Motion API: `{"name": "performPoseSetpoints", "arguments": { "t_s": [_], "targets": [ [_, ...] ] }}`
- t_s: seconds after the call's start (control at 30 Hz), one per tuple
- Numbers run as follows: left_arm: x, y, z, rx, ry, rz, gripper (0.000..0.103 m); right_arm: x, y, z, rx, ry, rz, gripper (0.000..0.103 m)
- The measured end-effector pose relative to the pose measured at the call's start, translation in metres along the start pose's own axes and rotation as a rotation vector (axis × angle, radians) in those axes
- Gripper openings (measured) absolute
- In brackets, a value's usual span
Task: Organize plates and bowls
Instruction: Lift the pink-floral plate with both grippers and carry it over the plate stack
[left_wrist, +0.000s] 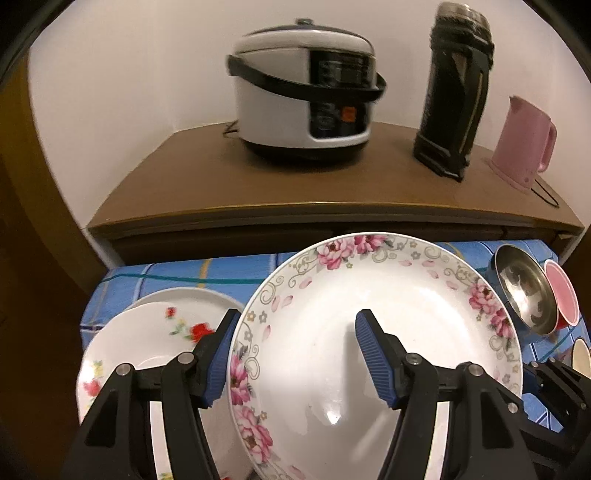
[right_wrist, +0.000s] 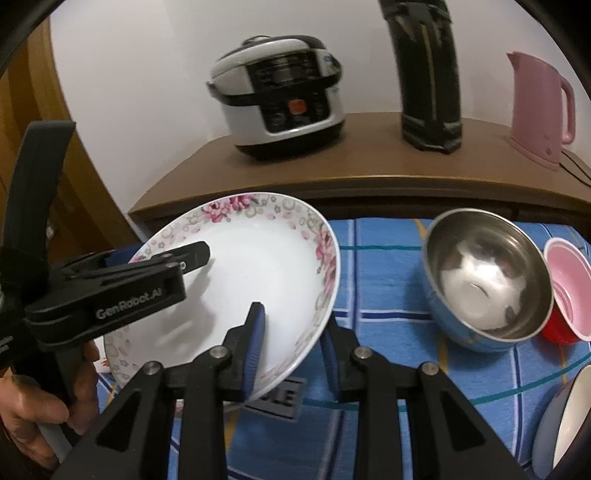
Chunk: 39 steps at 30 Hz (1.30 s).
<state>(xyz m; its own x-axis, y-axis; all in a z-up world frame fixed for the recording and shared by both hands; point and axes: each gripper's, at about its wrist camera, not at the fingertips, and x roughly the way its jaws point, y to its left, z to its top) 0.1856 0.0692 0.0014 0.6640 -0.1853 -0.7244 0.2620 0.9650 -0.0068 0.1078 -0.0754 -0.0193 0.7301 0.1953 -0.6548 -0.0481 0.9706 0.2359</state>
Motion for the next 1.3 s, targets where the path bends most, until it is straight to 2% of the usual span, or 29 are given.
{"name": "performPoseSetpoints", "arguments": {
  "t_s": [0.4,0.6,0.87,1.03,1.3],
  "targets": [
    [-0.025,0.096,-0.027,-0.115,0.015,0.159,0.066,0.031,0.089,-0.006,-0.097,0.063,0.155,0.030],
    [-0.020,0.125,-0.044,-0.155,0.044,0.190,0.066,0.052,0.113,-0.007,-0.131,0.092,0.170,0.030],
    [-0.005,0.141,-0.056,-0.188,0.078,0.187,0.066,0.064,0.128,-0.006,-0.179,0.085,0.139,0.030],
    [-0.004,0.142,-0.056,-0.184,0.066,0.194,0.066,0.067,0.132,-0.007,-0.213,0.072,0.115,0.030],
    [-0.005,0.146,-0.061,-0.188,0.058,0.226,0.066,0.069,0.136,-0.012,-0.244,0.073,0.132,0.030]
  ]
}}
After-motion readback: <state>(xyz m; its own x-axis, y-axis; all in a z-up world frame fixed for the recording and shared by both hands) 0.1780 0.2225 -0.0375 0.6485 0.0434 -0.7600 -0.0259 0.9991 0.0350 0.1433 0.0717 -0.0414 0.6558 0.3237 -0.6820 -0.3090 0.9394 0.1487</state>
